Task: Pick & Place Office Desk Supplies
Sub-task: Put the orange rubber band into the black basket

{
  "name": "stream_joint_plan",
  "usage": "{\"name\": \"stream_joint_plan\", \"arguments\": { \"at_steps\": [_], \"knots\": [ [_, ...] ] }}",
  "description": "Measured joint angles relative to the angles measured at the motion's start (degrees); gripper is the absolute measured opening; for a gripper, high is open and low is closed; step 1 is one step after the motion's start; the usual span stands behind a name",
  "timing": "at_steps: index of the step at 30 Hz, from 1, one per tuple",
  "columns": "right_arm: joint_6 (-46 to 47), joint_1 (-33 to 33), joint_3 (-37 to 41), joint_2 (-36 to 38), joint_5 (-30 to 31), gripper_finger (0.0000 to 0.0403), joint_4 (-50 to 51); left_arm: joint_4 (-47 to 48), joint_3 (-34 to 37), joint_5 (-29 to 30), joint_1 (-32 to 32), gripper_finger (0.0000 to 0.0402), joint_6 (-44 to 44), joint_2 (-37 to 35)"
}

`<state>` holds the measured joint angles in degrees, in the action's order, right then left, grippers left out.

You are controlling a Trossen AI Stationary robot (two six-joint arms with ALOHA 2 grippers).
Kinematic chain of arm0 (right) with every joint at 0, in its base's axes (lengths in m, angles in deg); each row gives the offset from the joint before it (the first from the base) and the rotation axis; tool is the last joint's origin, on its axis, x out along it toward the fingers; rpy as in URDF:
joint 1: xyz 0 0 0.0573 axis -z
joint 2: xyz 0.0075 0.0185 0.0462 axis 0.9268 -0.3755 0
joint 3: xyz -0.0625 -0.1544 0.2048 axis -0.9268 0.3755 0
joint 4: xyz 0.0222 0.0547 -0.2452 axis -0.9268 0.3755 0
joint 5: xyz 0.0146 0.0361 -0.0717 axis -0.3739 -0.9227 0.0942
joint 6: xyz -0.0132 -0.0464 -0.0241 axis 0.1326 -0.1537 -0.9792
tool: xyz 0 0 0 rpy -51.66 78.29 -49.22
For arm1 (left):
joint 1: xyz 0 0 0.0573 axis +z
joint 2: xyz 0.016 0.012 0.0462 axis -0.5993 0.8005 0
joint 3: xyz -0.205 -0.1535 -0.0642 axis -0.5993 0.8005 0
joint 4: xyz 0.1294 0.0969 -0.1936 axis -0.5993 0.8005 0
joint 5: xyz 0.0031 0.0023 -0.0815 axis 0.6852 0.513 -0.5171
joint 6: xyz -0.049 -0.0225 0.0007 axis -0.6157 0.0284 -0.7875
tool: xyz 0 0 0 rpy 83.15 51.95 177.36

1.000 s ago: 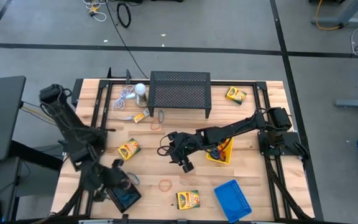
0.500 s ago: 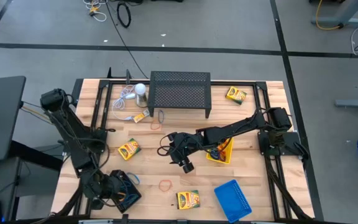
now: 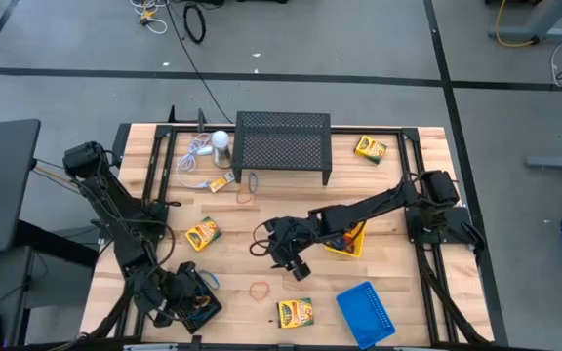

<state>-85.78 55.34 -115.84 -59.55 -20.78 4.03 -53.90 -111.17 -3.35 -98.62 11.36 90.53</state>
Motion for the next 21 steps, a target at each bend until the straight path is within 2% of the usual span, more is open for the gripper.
{"name": "stream_joint_plan", "arguments": {
  "at_steps": [8, 11, 17, 19, 21],
  "knots": [
    [0.0, -1.14, 0.0, 0.0, 2.84, 0.0208, 1.35, 0.06, 0.0, 2.23, -1.21, 0.0122, -2.94, 0.0],
    [0.55, -1.14, 0.0, -0.11, 1.95, 0.0208, 1.64, -0.84, 0.0, 9.55, -1.74, 0.0136, 1.18, 0.0],
    [1.49, -1.17, -0.08, -1.73, -2.94, 0.0208, 1.95, -7.92, 0.39, 31.4, -1.7, 0.0161, 18.22, -0.02],
    [1.92, -1.46, -0.04, -2.7, -4.99, 0.0208, 1.74, -12.28, 1.68, 33.47, -0.58, 0.0165, 23.44, -0.07],
    [1.95, -1.93, -0.26, -3.63, -5.39, 0.0208, 1.52, -17.92, 4.0, 32.25, 1.4, 0.0167, 27.67, -0.04]
  ]
}}
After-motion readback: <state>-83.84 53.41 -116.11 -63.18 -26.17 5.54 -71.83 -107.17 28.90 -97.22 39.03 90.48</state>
